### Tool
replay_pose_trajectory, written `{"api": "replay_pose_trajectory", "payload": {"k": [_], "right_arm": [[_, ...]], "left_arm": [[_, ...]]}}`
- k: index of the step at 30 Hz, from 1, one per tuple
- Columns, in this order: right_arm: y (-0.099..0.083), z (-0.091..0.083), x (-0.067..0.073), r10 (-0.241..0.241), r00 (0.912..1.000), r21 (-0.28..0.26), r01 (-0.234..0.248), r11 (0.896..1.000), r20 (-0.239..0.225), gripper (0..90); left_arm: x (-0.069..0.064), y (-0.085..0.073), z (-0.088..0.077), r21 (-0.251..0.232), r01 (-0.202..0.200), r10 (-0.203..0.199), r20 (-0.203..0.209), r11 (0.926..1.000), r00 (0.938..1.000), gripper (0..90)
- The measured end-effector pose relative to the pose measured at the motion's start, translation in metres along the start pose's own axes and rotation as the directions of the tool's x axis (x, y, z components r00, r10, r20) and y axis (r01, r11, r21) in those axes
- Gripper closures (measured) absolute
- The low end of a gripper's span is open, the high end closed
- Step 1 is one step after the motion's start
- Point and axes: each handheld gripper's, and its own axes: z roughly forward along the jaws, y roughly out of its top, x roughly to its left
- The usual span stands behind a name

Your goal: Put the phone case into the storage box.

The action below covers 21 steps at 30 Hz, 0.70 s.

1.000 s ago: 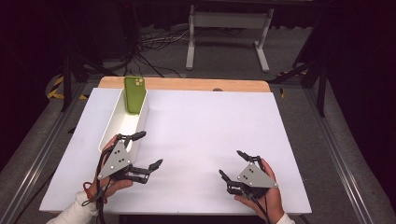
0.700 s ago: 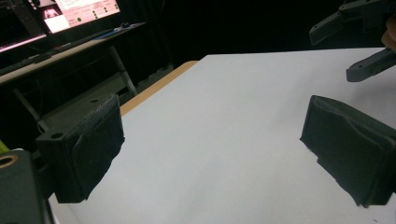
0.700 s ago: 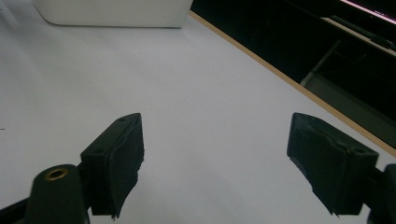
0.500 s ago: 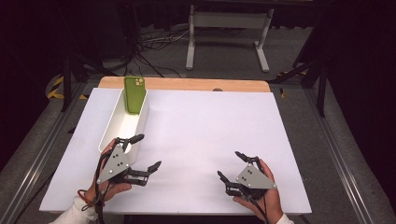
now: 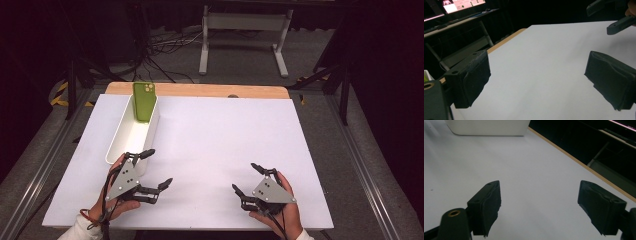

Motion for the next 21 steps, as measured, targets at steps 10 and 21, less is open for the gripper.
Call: {"api": "replay_pose_trajectory", "payload": {"k": [10, 21], "right_arm": [[0.000, 0.001, 0.001, 0.003, 1.0000, -0.004, -0.003, 1.000, -0.004, 19.1], [-0.002, 0.000, -0.003, 0.044, 0.9988, -0.018, -0.043, 0.999, 0.024, 12.7]], "left_arm": [[-0.004, -0.016, -0.004, 0.028, 0.031, -0.032, 0.020, 0.9991, 0.9993, 6.8], [-0.007, -0.026, -0.005, 0.049, 0.054, -0.054, 0.011, 0.9973, 0.9985, 4.7]]}}
